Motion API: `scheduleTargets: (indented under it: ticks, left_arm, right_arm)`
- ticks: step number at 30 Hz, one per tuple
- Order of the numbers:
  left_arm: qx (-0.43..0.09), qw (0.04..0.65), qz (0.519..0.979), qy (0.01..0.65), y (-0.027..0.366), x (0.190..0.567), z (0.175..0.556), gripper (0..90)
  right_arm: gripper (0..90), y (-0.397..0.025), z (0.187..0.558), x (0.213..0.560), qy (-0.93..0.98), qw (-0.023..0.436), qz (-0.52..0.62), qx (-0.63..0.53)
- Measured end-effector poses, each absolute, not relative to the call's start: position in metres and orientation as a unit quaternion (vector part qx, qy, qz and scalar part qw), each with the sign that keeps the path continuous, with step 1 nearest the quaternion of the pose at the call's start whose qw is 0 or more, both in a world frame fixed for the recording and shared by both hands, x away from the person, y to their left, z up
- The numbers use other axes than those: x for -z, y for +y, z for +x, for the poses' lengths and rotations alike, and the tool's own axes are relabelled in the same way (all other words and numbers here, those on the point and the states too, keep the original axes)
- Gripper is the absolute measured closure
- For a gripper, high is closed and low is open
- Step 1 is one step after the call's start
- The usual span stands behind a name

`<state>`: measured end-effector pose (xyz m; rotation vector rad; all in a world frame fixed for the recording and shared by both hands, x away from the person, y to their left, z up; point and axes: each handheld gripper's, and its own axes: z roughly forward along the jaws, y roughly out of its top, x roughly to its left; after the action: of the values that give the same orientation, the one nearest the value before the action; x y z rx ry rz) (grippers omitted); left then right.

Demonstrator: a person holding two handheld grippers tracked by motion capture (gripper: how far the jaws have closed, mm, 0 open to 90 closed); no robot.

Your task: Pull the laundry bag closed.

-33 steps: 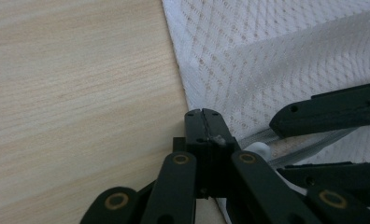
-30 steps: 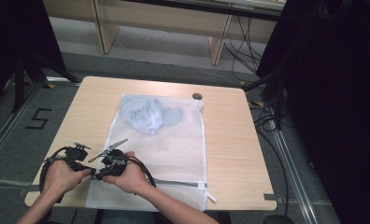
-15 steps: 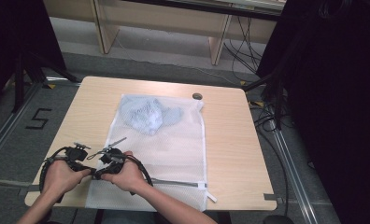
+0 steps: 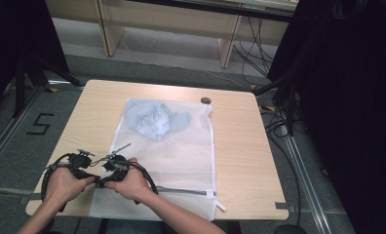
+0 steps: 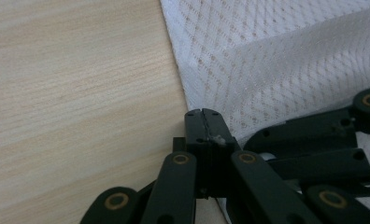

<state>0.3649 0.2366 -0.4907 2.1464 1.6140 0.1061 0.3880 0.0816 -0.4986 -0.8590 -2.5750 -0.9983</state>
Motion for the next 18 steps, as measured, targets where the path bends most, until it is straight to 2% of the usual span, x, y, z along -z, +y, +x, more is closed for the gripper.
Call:
scheduleTargets:
  ticks: [6, 7, 10, 18]
  left_arm:
    - [-0.056, 0.216, 0.791, 0.569, 0.23, 0.49, 0.362, 90.0]
    - [-0.063, 0.212, 0.797, 0.561, 0.229, 0.49, 0.361, 90.0]
    - [-0.085, 0.195, 0.824, 0.525, 0.229, 0.488, 0.362, 90.0]
    - [-0.1, 0.195, 0.827, 0.518, 0.224, 0.489, 0.359, 90.0]
  right_arm:
    - [86.7, 0.077, 0.384, 0.501, -0.871, 0.136, -0.32, 0.347]
    - [86.7, 0.075, 0.383, 0.501, -0.868, 0.126, -0.331, 0.347]
    - [86.8, 0.072, 0.381, 0.504, -0.864, 0.133, -0.337, 0.349]
    - [87.0, 0.069, 0.378, 0.502, -0.856, 0.13, -0.365, 0.342]
